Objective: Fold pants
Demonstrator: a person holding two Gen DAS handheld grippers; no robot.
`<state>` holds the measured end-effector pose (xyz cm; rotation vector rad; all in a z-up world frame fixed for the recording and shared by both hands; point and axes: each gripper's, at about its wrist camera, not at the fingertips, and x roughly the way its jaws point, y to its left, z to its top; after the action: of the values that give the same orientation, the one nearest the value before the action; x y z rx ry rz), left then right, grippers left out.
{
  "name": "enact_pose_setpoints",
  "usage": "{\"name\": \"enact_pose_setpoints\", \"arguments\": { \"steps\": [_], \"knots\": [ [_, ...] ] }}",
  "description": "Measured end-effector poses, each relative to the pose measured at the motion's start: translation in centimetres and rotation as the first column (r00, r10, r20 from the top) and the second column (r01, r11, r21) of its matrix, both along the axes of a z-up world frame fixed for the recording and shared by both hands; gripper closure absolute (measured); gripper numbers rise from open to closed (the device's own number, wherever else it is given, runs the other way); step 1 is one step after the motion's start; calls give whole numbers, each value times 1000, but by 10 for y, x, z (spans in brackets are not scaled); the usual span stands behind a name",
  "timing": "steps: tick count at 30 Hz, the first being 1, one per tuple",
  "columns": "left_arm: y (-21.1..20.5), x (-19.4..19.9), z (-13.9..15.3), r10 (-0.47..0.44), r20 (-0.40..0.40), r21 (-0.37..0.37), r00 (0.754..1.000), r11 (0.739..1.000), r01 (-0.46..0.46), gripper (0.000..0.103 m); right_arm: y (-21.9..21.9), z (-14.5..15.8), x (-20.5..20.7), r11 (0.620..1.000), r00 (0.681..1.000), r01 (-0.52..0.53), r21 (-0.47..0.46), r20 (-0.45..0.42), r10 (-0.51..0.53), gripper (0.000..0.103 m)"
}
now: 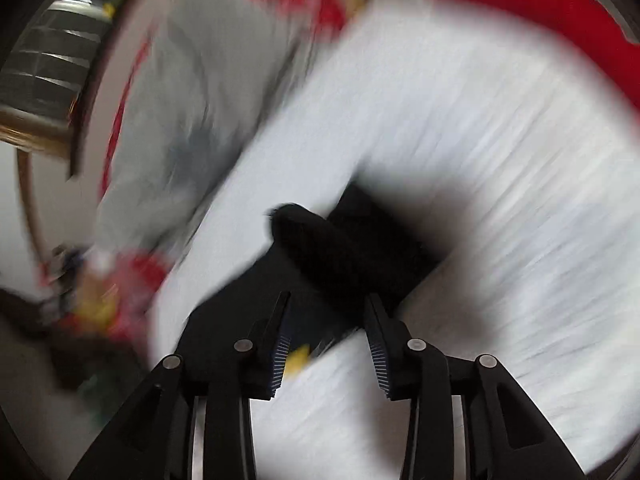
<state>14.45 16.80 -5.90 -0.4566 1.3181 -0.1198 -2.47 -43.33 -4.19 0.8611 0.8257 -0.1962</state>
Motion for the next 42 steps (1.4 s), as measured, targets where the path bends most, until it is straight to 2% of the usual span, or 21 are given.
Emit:
{"name": "enact_pose_setpoints", "arguments": {
  "steps": [1,2,6,8,12,17,19,20,21,23,25,29,31,34,36,38,40,42],
  "knots": [
    [-1,1,-1,2,-5,0,1000,1000,-2,56,-5,12,-5,997,999,36,-74,8,-35,63],
    [-3,3,-1,1,-8,-1,1000,1000,-1,56,-9,17,-7,996,999,41,-79,16,-39,62],
    [-9,4,-4,-5,-7,24,1000,1000,6,55,-1,3,4,991,996,-89,103,20,87,60],
    [-13,6,-6,-9,-12,25,1000,1000,10,55,17,-16,16,978,987,-150,148,-28,156,60],
    [-11,5,-4,-2,-13,25,1000,1000,2,55,39,-45,39,972,978,-156,176,-113,178,60],
    [-7,13,-7,37,-28,23,999,999,-36,56,50,-59,55,975,975,-109,192,-171,143,60],
    [-4,13,-5,66,-29,26,997,997,-66,65,48,-56,58,980,979,-98,172,-160,126,69],
    [-2,12,-2,75,-23,20,997,997,-75,66,50,-54,60,982,978,-102,160,-165,129,91],
    [1,11,0,80,-12,15,997,997,-80,68,49,-54,61,980,977,-103,173,-165,132,100],
    [0,12,2,71,5,55,997,996,-71,70,45,-49,53,971,986,-83,222,-122,113,100],
    [-1,13,-5,65,-3,97,998,993,-64,70,45,-44,48,972,990,-91,218,-89,112,100],
    [0,12,-9,78,4,112,997,991,-78,70,44,-63,40,967,984,-85,239,-132,119,100],
    [0,8,-4,63,9,117,998,991,-64,66,44,-74,39,967,981,-78,242,-157,119,100],
    [7,0,4,64,-2,99,998,993,-64,63,41,-71,39,967,980,-112,230,-139,146,94],
    [14,-11,11,92,-7,73,996,993,-91,59,30,-61,31,961,981,-126,247,-114,158,90],
    [14,-26,17,120,-10,55,993,991,-120,59,18,-50,24,962,981,-140,233,-96,166,88],
    [-3,-43,26,102,-4,8,995,995,-102,59,-2,-35,14,974,985,-132,185,-82,149,84],
    [-45,-49,34,26,8,-19,1000,999,-25,59,-27,-23,7,987,991,-102,127,-76,112,73]
  ]
}}
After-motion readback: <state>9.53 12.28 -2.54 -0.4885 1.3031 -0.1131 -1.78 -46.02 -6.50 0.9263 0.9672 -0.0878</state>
